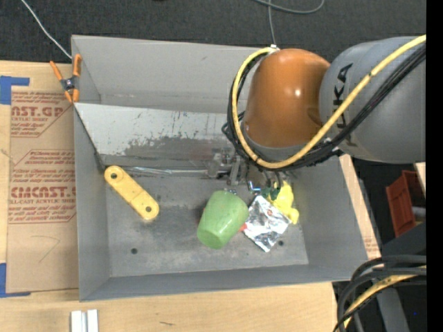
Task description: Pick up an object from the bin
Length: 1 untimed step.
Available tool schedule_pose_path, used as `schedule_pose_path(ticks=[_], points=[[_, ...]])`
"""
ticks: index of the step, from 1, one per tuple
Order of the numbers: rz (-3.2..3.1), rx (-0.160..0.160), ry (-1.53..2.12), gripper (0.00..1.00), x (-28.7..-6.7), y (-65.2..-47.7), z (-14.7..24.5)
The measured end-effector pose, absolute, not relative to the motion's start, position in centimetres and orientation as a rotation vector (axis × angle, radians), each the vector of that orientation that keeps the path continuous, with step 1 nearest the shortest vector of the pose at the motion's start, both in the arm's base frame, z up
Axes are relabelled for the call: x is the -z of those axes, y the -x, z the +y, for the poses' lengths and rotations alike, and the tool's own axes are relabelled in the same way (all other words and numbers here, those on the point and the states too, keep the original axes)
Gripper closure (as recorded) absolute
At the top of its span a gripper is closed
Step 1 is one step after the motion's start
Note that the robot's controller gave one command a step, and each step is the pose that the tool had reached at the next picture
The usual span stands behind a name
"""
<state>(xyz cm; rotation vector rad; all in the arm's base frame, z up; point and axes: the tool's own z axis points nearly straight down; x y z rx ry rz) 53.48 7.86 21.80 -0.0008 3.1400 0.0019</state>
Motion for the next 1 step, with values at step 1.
schedule_pose_path(ticks=[1], points=[[3.140,-0.002,0.001,0.00,-21.80,-53.48,7.86]])
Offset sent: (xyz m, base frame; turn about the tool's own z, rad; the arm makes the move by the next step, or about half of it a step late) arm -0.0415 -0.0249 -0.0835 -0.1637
